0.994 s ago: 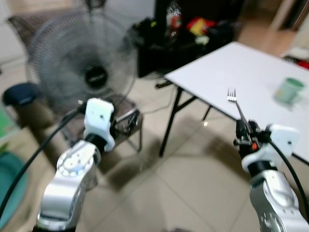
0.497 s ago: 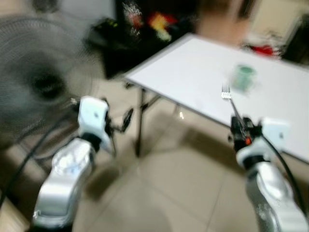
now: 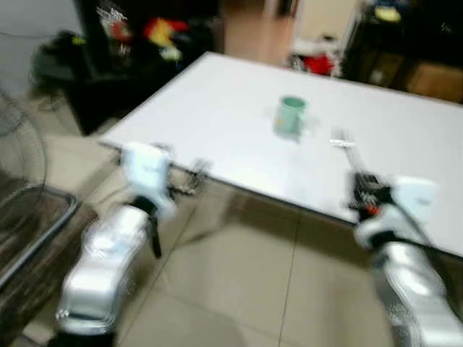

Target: Setting the table

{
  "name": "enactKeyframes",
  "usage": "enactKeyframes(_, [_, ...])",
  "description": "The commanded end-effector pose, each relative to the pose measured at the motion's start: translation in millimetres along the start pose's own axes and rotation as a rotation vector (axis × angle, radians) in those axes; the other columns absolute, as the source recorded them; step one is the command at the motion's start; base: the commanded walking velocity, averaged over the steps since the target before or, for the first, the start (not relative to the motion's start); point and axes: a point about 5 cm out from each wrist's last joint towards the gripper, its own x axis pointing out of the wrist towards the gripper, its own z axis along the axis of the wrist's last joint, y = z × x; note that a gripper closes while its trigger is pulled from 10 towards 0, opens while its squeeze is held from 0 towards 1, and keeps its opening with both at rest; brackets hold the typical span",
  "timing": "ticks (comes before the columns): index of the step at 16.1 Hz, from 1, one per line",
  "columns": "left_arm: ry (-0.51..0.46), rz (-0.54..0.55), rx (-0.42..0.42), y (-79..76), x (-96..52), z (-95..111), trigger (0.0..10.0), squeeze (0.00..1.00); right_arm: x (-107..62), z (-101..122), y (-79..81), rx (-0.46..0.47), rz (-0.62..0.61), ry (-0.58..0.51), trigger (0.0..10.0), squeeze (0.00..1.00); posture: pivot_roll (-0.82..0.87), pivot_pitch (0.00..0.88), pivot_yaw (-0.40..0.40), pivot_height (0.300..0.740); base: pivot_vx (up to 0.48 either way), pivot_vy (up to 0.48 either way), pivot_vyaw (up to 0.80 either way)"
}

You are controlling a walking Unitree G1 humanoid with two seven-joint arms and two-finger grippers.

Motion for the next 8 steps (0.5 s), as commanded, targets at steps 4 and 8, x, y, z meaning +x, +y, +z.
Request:
enactKeyframes(4, [0.002,0.035,0.031,13.8,-4.1,1.6,10.0,0.00,-2.7,-1.3,8.8,0.020,0.028,-0.007,10.0,0.00,0.05,0.000,-0.031,0.740,0.338,0.000,-0.14])
enactKeyframes(8, [0.001,0.017,0.040,13.2,-2.8,2.0,10.0,0.00,-2.0,-3.1,9.6,0.022,0.040,-0.001,10.0,0.00,0.05,0.000,-0.028,0.740,0.335,0.000,-0.56])
